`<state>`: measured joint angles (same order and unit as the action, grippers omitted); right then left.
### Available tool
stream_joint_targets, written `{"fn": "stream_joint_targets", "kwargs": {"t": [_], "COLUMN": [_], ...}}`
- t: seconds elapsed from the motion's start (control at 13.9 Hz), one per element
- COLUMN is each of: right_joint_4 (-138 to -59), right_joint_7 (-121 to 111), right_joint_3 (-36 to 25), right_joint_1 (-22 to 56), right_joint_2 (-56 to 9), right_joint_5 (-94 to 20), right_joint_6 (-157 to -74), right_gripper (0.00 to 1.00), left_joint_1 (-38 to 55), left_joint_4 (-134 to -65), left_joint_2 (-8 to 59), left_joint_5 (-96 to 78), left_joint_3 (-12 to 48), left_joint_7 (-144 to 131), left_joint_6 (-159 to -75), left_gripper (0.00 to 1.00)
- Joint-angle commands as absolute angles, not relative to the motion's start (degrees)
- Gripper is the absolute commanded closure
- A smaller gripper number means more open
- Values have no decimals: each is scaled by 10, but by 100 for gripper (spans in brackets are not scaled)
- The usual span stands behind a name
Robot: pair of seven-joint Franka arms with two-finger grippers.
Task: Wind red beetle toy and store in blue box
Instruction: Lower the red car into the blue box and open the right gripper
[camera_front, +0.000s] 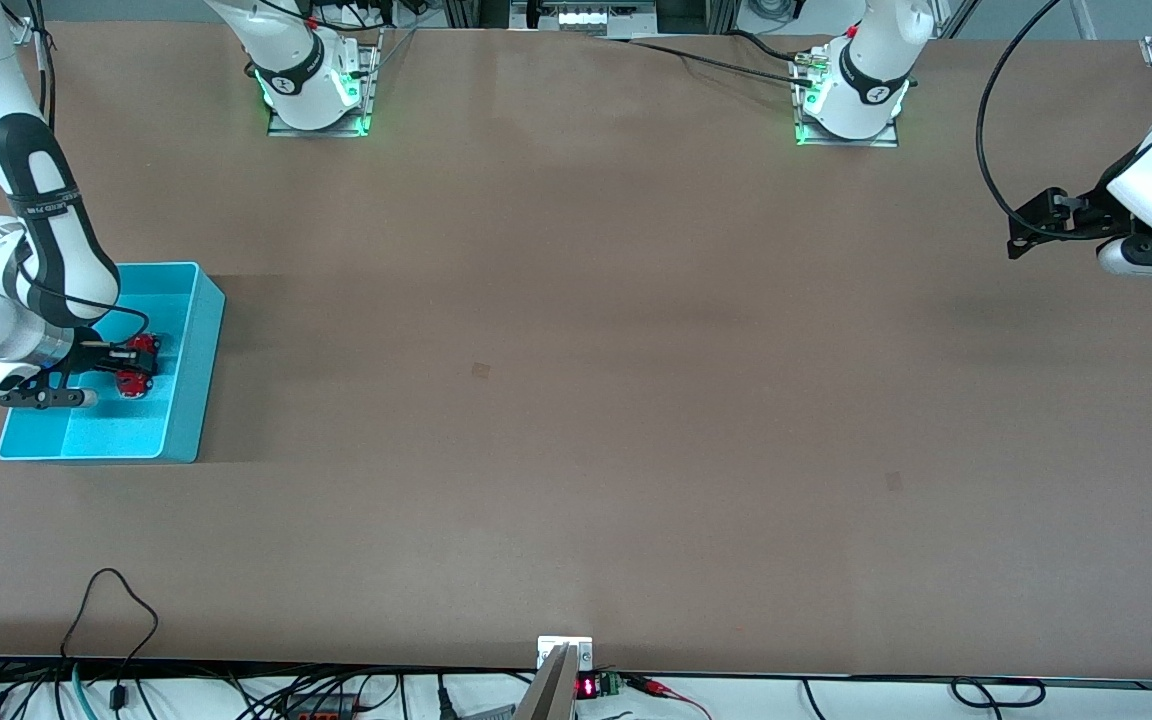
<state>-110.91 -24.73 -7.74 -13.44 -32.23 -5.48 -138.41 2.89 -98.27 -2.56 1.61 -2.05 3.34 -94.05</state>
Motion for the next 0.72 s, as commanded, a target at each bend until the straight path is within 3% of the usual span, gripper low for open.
{"fn": "stream_joint_targets", "kwargs": {"t": [0.0,0.36,0.65], "right_joint_4": [-1116,-1090,-940], "right_joint_7": [-237,-239,-217], "right_joint_3": [-75,-69,-70], "right_joint_1": [-137,-128,-99], "right_joint_2": [-316,-287,-277], "right_joint_5": [-52,-53,-107], "right_joint_6": [-1387,-1336,-1114], "right_gripper": [0,0,0], "left_joint_1": [29,29,29], "left_joint_4": [-967,-967,-967], "left_joint_2": [-18,-18,-18], "left_joint_5": [11,11,11], "left_joint_3": [-24,-24,-24], "left_joint_7": [35,35,35], "left_joint_6": [-933,-933,-933], "left_gripper": [0,0,0]}}
